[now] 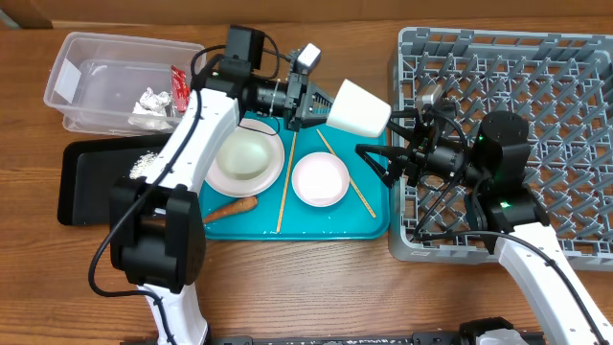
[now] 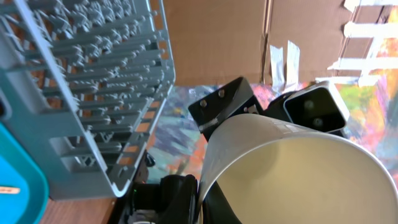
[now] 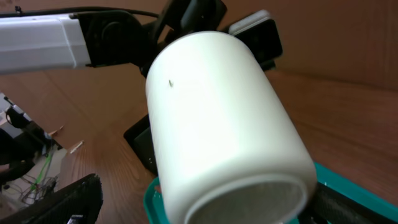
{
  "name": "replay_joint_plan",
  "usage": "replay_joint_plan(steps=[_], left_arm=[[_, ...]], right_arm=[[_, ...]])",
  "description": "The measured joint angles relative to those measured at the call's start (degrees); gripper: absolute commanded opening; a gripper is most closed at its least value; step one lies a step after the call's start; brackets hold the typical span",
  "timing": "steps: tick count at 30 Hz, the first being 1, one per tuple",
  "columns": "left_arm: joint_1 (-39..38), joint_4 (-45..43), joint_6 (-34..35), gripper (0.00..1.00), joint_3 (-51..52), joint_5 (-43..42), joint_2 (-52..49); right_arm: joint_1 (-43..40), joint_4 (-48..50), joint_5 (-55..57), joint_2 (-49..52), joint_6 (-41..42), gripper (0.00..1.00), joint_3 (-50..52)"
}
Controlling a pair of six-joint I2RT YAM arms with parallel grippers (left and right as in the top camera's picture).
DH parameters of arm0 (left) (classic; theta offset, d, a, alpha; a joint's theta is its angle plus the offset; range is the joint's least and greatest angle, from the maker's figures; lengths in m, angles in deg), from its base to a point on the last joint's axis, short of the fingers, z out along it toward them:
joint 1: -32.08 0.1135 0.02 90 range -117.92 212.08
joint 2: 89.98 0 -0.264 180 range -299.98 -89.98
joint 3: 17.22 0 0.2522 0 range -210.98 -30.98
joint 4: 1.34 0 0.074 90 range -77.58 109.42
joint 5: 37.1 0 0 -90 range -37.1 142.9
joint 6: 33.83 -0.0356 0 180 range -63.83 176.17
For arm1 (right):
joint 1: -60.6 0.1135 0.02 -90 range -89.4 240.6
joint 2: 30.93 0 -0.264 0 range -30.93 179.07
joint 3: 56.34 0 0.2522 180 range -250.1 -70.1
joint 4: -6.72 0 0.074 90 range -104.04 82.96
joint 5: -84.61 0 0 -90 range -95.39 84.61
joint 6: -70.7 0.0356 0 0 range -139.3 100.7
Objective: Sort waste into correct bins and load items into the dishwasher
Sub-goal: 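Lift the cup and hand it to the right gripper, then carry the cup with the right gripper over the dish rack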
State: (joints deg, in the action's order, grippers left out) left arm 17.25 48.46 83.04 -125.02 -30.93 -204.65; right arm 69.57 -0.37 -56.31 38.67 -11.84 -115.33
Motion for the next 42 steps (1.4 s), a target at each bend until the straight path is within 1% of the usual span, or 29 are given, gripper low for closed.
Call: replay_joint_plan(steps=[7, 9, 12, 14, 17, 24, 25, 28, 30, 32, 35, 39, 41, 42], left_arm=[[-2.47, 0.02, 0.0, 0.04, 0.0, -0.52, 0.0], [-2.73, 0.02, 0.0, 0.04, 0.0, -0.63, 0.0], [-2.8, 0.04, 0.0, 0.04, 0.0, -0.7, 0.0], [-2.8, 0.11, 0.0, 0.04, 0.0, -1.03, 0.0], [-2.82, 0.2, 0.0, 0.04, 0.0, -1.57, 0.0], [-2.82, 0.2, 0.0, 0.05, 0.0, -1.81, 0.0], [-2.82, 0.2, 0.0, 0.06, 0.0, -1.84, 0.0], [-2.82, 0.2, 0.02, 0.12, 0.0, -1.7, 0.0], [-2.82, 0.22, 0.15, 0.2, 0.0, -1.33, 0.0], [-2.82, 0.22, 0.33, 0.28, 0.0, -0.76, 0.0], [-2.82, 0.2, 0.33, 0.35, 0.0, 0.72, 0.0], [-2.82, 1.09, 0.2, 0.36, 0.0, 3.82, 0.0], [-2.8, 3.5, 0.02, 0.37, -0.07, 6.99, 0.02], [-2.6, 6.71, -0.04, 0.36, -0.17, 10.8, 0.02]], right_arm=[[0.02, 4.48, -0.42, 0.07, 0.02, 1.0, 0.0], [0.02, 5.29, -0.52, 0.07, 0.0, 0.98, 0.0], [0.0, 5.4, -0.44, 0.07, -0.02, 0.91, 0.0], [0.0, 5.49, -0.09, 0.09, -0.22, 0.83, 0.0], [-0.24, 5.49, 0.39, 0.11, -0.09, 0.72, 0.0], [-0.35, 5.4, 0.74, 0.11, 0.02, 0.69, 0.0], [-0.35, 5.4, 0.74, 0.11, 0.04, 0.68, 0.0], [-0.37, 5.2, 0.72, 0.11, -0.02, 0.64, 0.0], [-0.35, 4.31, 0.46, 0.11, -0.11, 0.64, 0.0], [-0.22, 3.13, -0.33, 0.11, -0.09, 0.6, 0.0], [-0.2, 1.77, -0.92, 0.11, -0.17, 0.53, 0.0], [-0.2, -0.07, 0.13, 0.11, -0.07, 0.5, 0.0], [-0.2, -1.88, 1.33, 0.11, 0.0, 0.5, 0.0], [-0.2, -3.93, 3.13, 0.11, 0.02, 0.5, 0.0]])
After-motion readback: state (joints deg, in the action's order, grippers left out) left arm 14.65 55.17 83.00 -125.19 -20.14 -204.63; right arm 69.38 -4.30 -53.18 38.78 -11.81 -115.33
